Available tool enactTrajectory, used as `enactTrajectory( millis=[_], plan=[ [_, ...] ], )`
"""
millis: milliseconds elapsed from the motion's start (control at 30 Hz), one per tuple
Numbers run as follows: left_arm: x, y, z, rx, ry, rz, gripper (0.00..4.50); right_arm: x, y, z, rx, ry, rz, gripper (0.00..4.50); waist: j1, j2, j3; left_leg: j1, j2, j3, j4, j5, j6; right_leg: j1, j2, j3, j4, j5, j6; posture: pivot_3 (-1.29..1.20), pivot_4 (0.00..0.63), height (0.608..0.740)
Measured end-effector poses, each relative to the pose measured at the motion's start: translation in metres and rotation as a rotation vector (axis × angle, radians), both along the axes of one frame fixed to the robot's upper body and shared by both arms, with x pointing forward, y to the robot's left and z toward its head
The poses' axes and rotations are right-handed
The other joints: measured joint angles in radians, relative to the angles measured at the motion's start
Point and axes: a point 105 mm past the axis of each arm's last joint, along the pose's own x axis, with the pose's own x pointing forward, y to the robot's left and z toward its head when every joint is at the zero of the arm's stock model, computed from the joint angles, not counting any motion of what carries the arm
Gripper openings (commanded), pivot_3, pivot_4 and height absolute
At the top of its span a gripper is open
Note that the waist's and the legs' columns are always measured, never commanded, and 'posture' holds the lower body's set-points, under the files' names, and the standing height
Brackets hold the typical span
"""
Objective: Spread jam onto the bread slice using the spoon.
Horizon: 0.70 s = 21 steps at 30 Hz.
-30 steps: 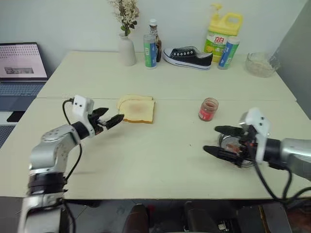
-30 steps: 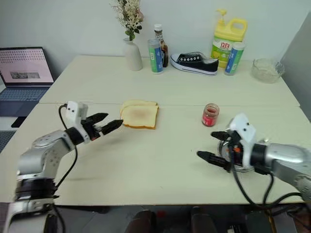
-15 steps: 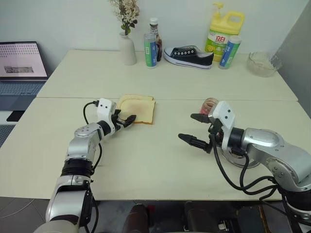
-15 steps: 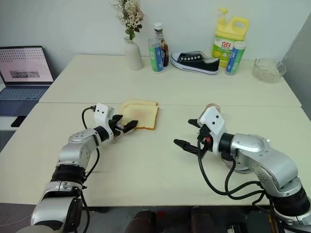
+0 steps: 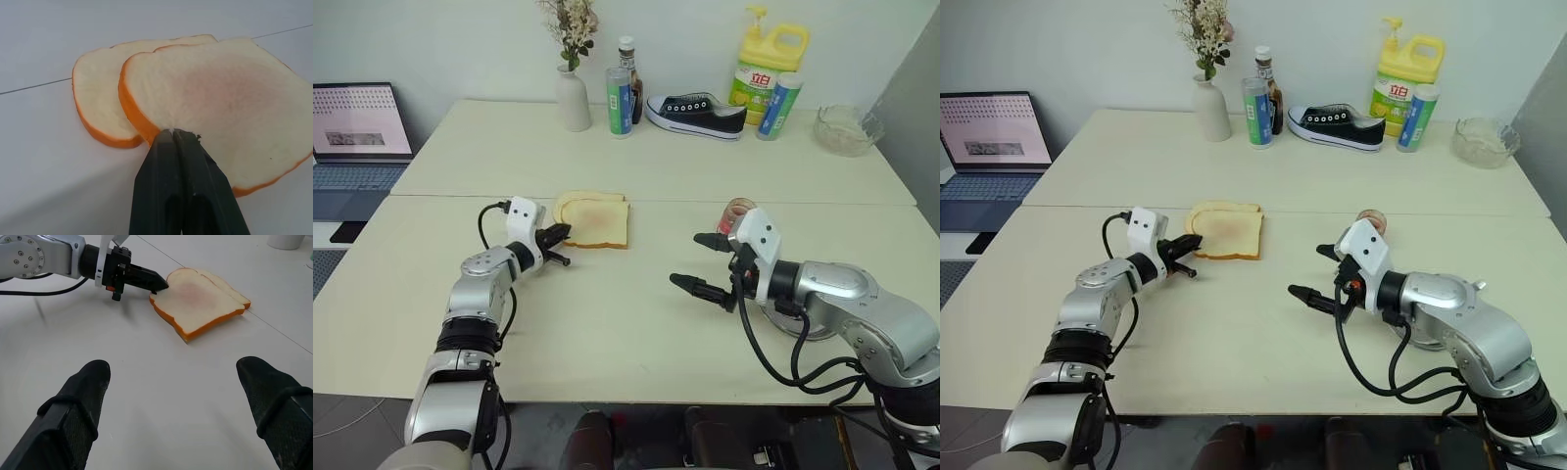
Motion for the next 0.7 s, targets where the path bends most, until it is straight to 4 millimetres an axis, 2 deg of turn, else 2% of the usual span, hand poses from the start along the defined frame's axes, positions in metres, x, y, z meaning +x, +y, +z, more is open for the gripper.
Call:
enactTrajectory(
  millis=[133, 233, 367, 433, 533, 633, 700],
  plan=[
    [-0.005, -0.008, 0.029, 0.061, -0.079, -0.097, 0.06, 0.000, -0.006, 0.003, -0.003, 0.002, -0.009, 4.50, -0.001, 0.000, 0.000, 0.000, 0.000, 0.000, 0.000, 0.000, 0.000, 0.000, 0.000, 0.000, 0.000, 0.000, 0.000, 0.00, 0.150, 0.740],
    [-0.014, -0.025, 0.060, 0.101, -0.144, -0.221, 0.06, -0.005, -0.016, 0.010, 0.004, 0.019, -0.017, 4.50, 0.000, 0.000, 0.000, 0.000, 0.000, 0.000, 0.000, 0.000, 0.000, 0.000, 0.000, 0.000, 0.000, 0.000, 0.000, 0.00, 0.150, 0.740],
    [-0.045, -0.057, 0.110, 0.169, -0.193, -0.518, 0.06, -0.027, -0.032, 0.025, -0.014, 0.050, 0.014, 4.50, -0.003, 0.000, 0.000, 0.000, 0.000, 0.001, -0.001, 0.000, 0.000, 0.000, 0.000, 0.000, -0.001, 0.000, 0.000, 0.00, 0.150, 0.740],
    [-0.054, -0.063, 0.126, 0.202, -0.226, -0.591, 0.06, -0.034, -0.036, 0.036, -0.007, 0.042, 0.018, 4.50, -0.005, 0.001, 0.000, 0.002, 0.000, 0.001, -0.001, 0.000, 0.000, 0.001, 0.001, 0.001, -0.001, 0.000, 0.000, 0.00, 0.150, 0.740],
    [-0.041, -0.058, 0.116, 0.196, -0.219, -0.531, 0.06, -0.040, -0.037, 0.038, 0.008, 0.052, 0.015, 4.50, -0.011, 0.002, -0.001, 0.007, 0.002, 0.001, -0.002, 0.000, 0.000, 0.005, 0.003, 0.002, -0.001, -0.001, 0.002, 0.00, 0.150, 0.740],
    [-0.016, -0.038, 0.093, 0.136, -0.186, -0.346, 0.69, -0.039, -0.036, 0.037, 0.020, 0.058, -0.006, 4.50, -0.011, 0.002, -0.001, 0.007, 0.002, 0.001, -0.001, 0.000, 0.001, 0.005, 0.003, 0.002, 0.000, -0.002, 0.003, 0.00, 0.150, 0.740],
    [-0.006, -0.022, 0.077, 0.056, -0.155, -0.208, 1.30, -0.039, -0.030, 0.032, 0.028, 0.071, 0.002, 4.50, -0.011, 0.002, -0.001, 0.005, 0.002, 0.001, 0.000, 0.000, 0.000, 0.005, 0.003, 0.002, -0.001, -0.002, 0.002, 0.00, 0.150, 0.740]
  ],
)
